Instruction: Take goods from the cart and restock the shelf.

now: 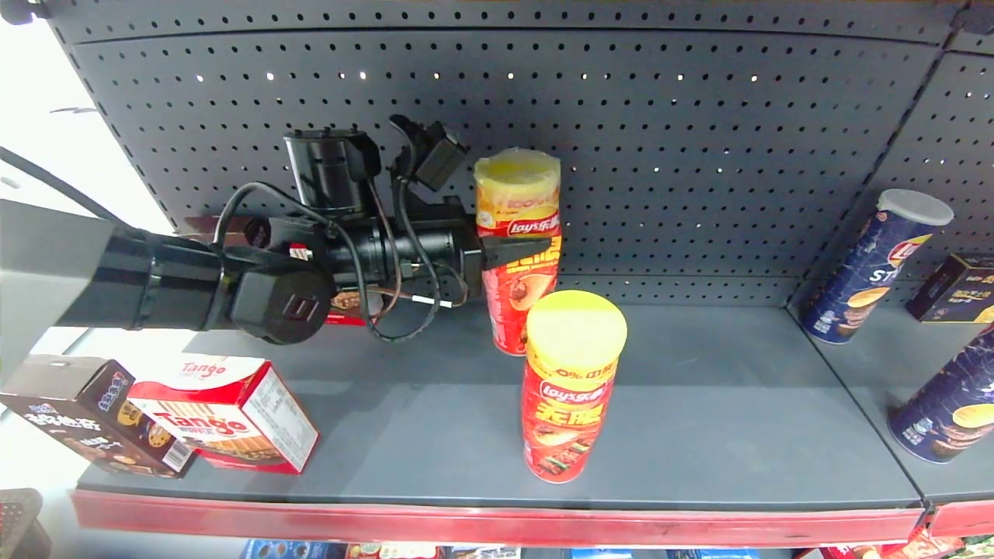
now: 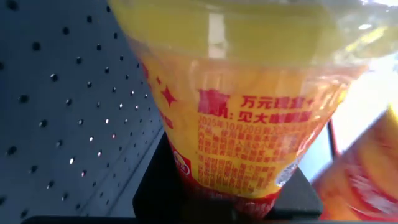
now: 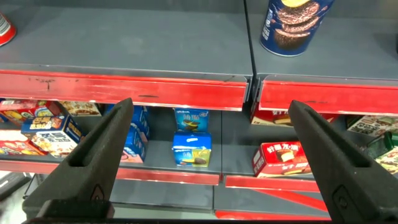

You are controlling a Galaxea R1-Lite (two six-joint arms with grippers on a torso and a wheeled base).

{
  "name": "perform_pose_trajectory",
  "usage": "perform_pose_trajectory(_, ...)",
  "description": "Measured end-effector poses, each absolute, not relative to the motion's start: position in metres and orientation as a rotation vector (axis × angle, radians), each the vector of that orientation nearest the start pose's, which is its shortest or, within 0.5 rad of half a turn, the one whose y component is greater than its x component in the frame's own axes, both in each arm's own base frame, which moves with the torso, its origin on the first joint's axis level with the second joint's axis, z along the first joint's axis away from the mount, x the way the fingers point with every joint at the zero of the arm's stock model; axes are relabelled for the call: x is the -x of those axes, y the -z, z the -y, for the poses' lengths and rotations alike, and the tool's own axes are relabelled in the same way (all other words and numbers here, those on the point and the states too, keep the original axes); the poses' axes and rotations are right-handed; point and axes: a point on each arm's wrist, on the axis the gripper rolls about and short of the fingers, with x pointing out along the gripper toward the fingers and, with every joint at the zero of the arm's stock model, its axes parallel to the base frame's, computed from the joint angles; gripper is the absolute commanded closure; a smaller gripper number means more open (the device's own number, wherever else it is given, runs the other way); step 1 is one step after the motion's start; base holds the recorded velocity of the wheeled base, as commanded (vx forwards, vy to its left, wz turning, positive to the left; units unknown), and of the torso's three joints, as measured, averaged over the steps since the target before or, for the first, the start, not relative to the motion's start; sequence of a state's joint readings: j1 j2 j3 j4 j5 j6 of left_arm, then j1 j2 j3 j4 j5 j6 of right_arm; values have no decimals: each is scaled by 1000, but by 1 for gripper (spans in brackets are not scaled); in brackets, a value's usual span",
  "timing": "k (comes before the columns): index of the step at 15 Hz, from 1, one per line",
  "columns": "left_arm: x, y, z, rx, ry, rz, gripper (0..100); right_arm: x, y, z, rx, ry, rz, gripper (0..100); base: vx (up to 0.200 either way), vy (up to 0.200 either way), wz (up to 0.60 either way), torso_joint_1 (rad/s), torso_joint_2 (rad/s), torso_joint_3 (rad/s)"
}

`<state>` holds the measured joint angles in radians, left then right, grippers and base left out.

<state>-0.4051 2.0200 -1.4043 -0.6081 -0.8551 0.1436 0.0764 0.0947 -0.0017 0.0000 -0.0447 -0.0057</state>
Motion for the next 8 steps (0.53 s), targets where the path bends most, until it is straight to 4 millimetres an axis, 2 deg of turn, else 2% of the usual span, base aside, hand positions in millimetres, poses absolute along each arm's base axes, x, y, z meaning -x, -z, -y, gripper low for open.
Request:
perform_pose_trajectory(4, -396, -222, 182, -126, 1248, 95, 100, 16, -78, 2, 11, -32, -93, 0, 0, 0, 0, 0, 0, 0)
perform_pose_trajectory(8, -409, -206, 182, -123, 1239, 68, 100, 15, -78, 2, 11, -32, -94, 0, 0, 0, 0, 0, 0, 0)
